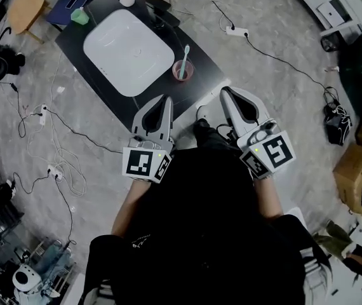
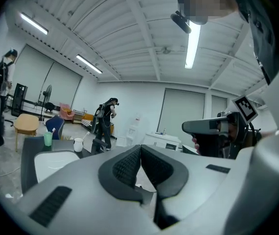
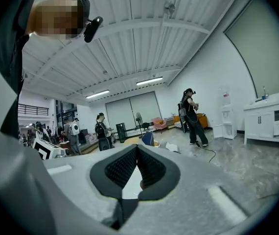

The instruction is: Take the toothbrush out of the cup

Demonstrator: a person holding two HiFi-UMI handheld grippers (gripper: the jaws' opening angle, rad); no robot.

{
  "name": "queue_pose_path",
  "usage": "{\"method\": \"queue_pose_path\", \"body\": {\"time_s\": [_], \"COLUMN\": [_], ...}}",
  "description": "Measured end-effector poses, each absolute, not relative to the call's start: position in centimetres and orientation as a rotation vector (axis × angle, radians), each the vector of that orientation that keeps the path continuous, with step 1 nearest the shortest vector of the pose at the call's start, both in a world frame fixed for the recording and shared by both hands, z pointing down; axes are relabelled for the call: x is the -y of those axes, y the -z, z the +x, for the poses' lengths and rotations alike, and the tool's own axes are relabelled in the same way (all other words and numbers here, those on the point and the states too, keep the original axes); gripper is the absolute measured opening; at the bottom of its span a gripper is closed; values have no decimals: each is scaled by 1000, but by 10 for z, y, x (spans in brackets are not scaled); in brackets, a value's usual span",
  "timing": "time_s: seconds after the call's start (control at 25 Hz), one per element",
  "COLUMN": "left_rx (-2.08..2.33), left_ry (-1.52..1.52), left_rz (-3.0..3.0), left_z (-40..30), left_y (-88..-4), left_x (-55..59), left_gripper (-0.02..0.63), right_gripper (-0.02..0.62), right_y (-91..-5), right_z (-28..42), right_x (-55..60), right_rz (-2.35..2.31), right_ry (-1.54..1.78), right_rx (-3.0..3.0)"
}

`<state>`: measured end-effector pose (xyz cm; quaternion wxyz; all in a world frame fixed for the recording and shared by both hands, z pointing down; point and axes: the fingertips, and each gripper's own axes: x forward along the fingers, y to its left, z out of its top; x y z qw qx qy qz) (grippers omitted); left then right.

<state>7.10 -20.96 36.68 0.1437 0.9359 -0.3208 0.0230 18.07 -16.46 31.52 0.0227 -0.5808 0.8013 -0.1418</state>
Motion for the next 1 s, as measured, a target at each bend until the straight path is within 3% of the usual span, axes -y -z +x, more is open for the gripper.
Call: {"method": "queue_pose_path", "body": {"time_s": [0.56,0.6,0.64,1.0], "left_rx": [1136,1138,1137,1187], "left_ry": [-269,-287,-308,-477], "left_rz": [2626,2618,2609,2493], "left_z": [132,138,143,178], "left_y": [-425,-431,-438,-494], "left_x": [231,234,238,273], "left_gripper": [12,33,95,103], "right_gripper": [6,6,6,6], "right_y": [-324,-325,-327,-347], "right_z": [228,232,236,270], "right_x": [195,197,199,205], "right_rz": [-1531,-1520,-1510,-1485], "right_ry": [470,469,468,530], "right_rx": [-2693,-2706,-2718,-2770]}}
